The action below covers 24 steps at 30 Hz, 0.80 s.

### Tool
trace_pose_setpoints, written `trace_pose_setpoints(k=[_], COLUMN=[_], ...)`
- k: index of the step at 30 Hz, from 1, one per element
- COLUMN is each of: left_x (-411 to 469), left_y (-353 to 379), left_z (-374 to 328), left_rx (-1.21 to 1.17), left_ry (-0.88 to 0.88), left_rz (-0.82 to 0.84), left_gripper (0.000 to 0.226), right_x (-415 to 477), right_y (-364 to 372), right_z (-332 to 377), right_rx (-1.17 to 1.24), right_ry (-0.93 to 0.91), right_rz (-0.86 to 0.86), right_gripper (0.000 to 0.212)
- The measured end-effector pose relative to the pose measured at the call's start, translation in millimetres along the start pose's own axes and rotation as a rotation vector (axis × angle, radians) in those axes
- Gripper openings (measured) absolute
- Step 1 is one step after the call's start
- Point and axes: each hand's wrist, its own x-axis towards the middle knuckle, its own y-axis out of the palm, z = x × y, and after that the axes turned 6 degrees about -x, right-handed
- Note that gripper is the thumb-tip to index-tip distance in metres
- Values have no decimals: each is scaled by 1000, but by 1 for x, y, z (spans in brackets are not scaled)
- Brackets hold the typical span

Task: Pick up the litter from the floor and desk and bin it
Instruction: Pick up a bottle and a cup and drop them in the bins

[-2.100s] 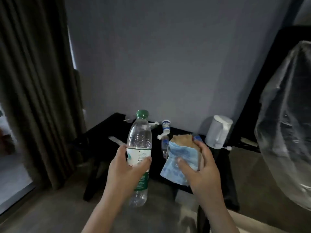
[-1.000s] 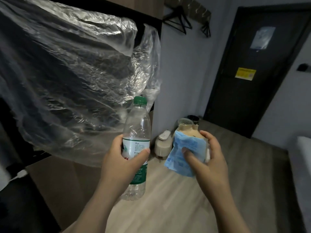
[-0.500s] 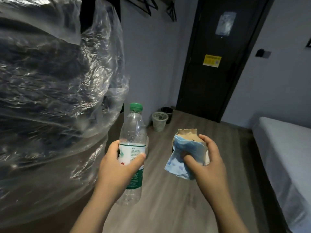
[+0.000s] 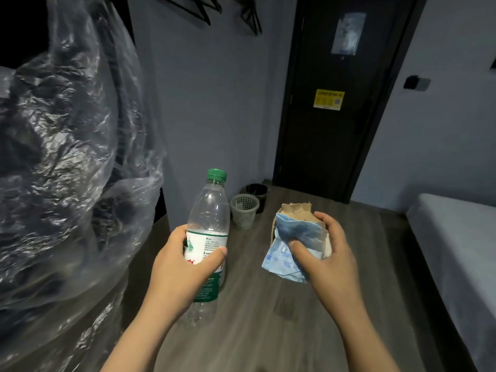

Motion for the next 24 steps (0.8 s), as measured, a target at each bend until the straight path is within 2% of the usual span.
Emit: trace_pose_setpoints(k=[12,24], left_x=[224,402], left_y=[61,130], left_z=[62,118], left_rx=[16,41], left_ry=[-10,-153], left_rz=[91,168], left_gripper=[42,30], right_x=[191,351], right_y=[93,159], right_z=[-49,-105], right_rx=[-68,-60], right_ry=[52,152], right_rz=[-55,-34], right_gripper=[59,51])
